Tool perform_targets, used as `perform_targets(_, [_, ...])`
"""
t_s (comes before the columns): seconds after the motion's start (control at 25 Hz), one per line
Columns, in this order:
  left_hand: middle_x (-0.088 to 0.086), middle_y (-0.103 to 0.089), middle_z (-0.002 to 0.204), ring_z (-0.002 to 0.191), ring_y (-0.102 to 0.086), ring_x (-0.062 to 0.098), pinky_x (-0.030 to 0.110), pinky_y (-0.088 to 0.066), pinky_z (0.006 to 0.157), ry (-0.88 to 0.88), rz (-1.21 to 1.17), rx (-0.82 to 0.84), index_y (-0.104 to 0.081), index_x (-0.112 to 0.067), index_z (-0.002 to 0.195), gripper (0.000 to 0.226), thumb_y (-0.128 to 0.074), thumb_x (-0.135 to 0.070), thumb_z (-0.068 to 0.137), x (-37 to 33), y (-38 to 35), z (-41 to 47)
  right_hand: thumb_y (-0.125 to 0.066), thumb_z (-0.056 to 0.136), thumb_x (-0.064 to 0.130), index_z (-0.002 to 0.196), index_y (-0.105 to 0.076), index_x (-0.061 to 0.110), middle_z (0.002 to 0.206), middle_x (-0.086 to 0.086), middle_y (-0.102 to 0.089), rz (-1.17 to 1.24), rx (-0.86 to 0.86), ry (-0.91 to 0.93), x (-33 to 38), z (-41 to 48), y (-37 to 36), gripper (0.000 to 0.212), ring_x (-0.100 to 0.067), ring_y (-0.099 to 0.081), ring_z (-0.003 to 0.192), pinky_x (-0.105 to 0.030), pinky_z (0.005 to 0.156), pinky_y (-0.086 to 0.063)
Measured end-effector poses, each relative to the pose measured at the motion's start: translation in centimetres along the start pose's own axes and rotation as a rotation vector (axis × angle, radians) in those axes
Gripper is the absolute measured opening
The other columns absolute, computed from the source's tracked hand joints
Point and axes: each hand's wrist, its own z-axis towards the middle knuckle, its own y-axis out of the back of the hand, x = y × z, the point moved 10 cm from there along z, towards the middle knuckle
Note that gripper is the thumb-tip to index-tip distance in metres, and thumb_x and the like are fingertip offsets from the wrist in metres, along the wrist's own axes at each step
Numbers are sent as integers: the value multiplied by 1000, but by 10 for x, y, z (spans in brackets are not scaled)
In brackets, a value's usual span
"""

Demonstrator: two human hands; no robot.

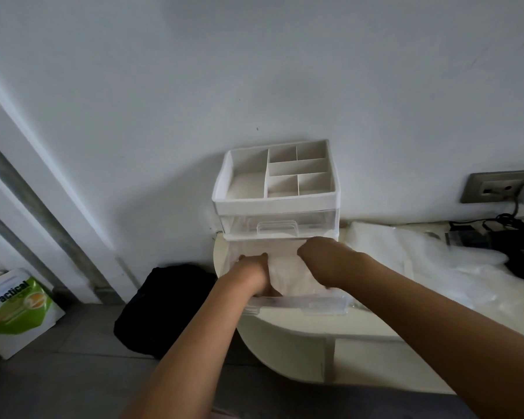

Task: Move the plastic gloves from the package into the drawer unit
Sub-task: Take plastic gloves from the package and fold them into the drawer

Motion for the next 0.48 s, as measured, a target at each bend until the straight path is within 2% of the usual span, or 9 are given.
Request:
perform_targets(0.04, [10,-47,139,126,-45,28,32,-37,99,1,3,-9,-40,-15,139,60,-64,-35,88,-1,2,-1,-51,86,-6,84,-54,6,108,-11,-56,-22,-59,-19,0,-5,8,13,-27,-57,111,-28,83,-45])
perform_targets(0.16, [10,-55,130,116,-52,26,31,-40,95,10,-5,-22,-51,-14,129,47,-66,-29,87,0,1,0,-49,88,-5,104,-59,1,106,-11,-58,-79,-72,-49,1,-9,2,20,-25,-59,105,-27,81,-47])
perform_targets(0.24, [10,-55,131,117,-53,25,31,-40,97,34,-41,-40,-52,-12,129,50,-68,-28,85,2,5,-4,-48,90,-3,88,-57,2,86,-9,-50,-60,27,-53,1,-4,-13,10,-25,-56,100,-29,86,-47])
perform_targets(0.28, [10,-53,135,121,-51,25,30,-39,98,29,-67,-68,-49,-10,132,54,-68,-29,86,0,11,-8,-47,91,-1,76,-51,5,78,-7,-44,-43,58,-48,2,-2,-16,16,-25,-53,98,-30,90,-46])
perform_targets(0.32, [10,-50,139,125,-48,25,28,-37,98,6,-110,-101,-46,-9,136,57,-67,-30,87,-5,17,-11,-46,92,1,73,-48,6,77,-7,-43,-45,119,-52,2,0,-21,19,-26,-51,101,-32,93,-44])
perform_targets(0.36, [9,-47,141,128,-46,24,27,-36,98,-34,-162,-122,-43,-9,139,58,-65,-30,89,-13,22,-15,-46,93,4,83,-53,4,89,-11,-49,-45,150,-40,3,4,-25,12,-29,-50,109,-34,97,-41])
perform_targets(0.4, [8,-46,143,129,-44,23,26,-34,99,-83,-192,-109,-40,-11,141,60,-64,-30,90,-23,22,-18,-46,95,9,105,-55,1,112,-17,-50,-90,168,-9,6,8,-28,16,-33,-45,120,-36,102,-38])
perform_targets(0.44, [8,-43,146,132,-41,23,26,-32,101,-134,-190,-69,-35,-14,144,63,-62,-32,91,-35,19,-22,-47,96,14,126,-48,3,133,-21,-41,-119,188,13,8,9,-30,32,-35,-39,128,-38,106,-35])
perform_targets(0.48, [8,-37,150,136,-36,25,29,-28,106,-161,-134,-6,-28,-19,148,67,-60,-35,92,-44,11,-23,-46,97,19,136,-40,6,142,-22,-34,-149,209,49,10,12,-33,42,-35,-35,132,-38,110,-30])
